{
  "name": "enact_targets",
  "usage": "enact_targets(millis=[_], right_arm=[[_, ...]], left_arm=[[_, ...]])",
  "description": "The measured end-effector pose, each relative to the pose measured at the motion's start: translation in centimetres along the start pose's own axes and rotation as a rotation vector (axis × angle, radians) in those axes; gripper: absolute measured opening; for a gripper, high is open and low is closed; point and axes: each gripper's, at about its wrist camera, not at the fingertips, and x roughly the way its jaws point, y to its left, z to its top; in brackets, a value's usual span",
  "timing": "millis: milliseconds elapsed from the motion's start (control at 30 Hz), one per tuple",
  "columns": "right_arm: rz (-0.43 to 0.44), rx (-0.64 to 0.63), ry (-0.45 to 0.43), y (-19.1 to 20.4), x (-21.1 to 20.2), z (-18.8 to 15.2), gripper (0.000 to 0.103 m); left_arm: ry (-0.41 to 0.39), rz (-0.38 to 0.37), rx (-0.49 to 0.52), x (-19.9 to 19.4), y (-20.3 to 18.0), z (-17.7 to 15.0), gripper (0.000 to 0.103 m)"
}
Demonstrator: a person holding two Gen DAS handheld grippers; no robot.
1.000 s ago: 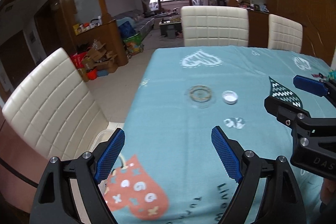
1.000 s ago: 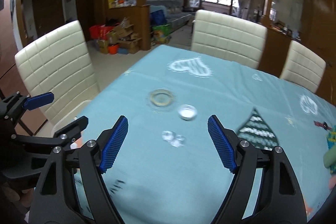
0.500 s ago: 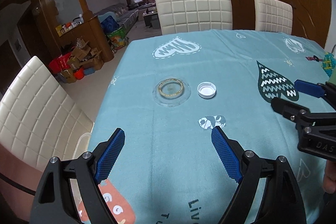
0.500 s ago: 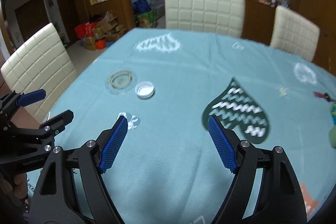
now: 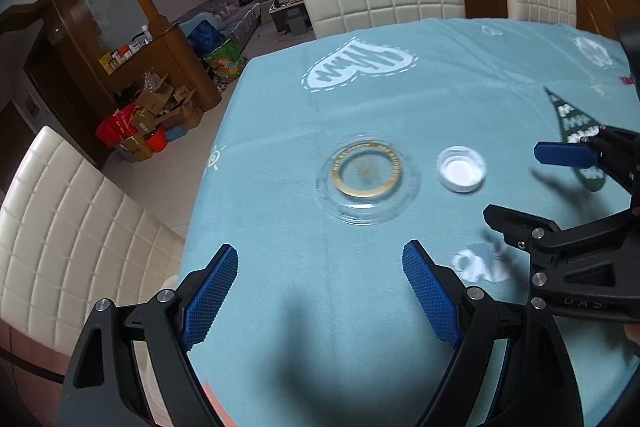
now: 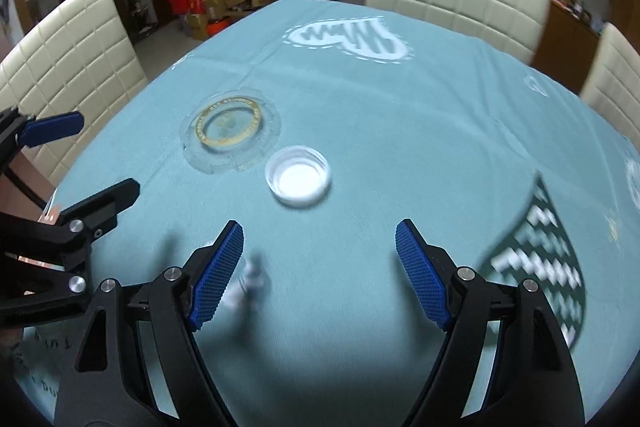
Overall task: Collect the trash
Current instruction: 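Grasp the clear round lid with the left tool while the right tool grasps the white bottle cap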
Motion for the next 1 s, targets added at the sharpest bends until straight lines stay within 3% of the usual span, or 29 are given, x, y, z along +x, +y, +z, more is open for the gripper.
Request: enact_targets(millis=[200, 267, 400, 567, 733, 867, 1000], right_arm=[[0.015, -0.036, 0.024, 0.5, 2.3, 1.3, 0.059], [0.011, -0.044, 0.016, 0.4, 2.2, 1.4, 0.039], [-0.083, -0.041, -0.013, -0.6, 1.8, 1.1, 0.039], [-0.064, 0.045, -0.03, -2.8, 1.3, 1.0, 0.039], [-0.042, 0.026, -0.032, -3.0, 1.7, 1.1, 0.039], [-0.035, 0.032, -0.024, -3.1, 2.5, 2.0, 0.039], [-0.041, 0.032, -0.022, -3.2, 2.8, 2.2, 0.039]], left_arm=[[0.038, -0.09, -0.026, 2.3, 1.1, 0.2, 0.082], [0.047, -0.108, -0.021, 2.7, 0.7, 0.2, 0.082], [0.057, -0.125, 0.001, 3.5, -0.5, 0.5, 0.082], [0.097, -0.171, 0.004, 4.9, -1.9, 2.0, 0.082], [0.119, -0.174, -0.04, 6.7, -1.8, 3.4, 0.087], [0.147, -0.236, -0.101, 8.4, -1.0, 4.4, 0.091], [0.125, -0.235, -0.108, 8.6, -0.8, 4.6, 0.091]])
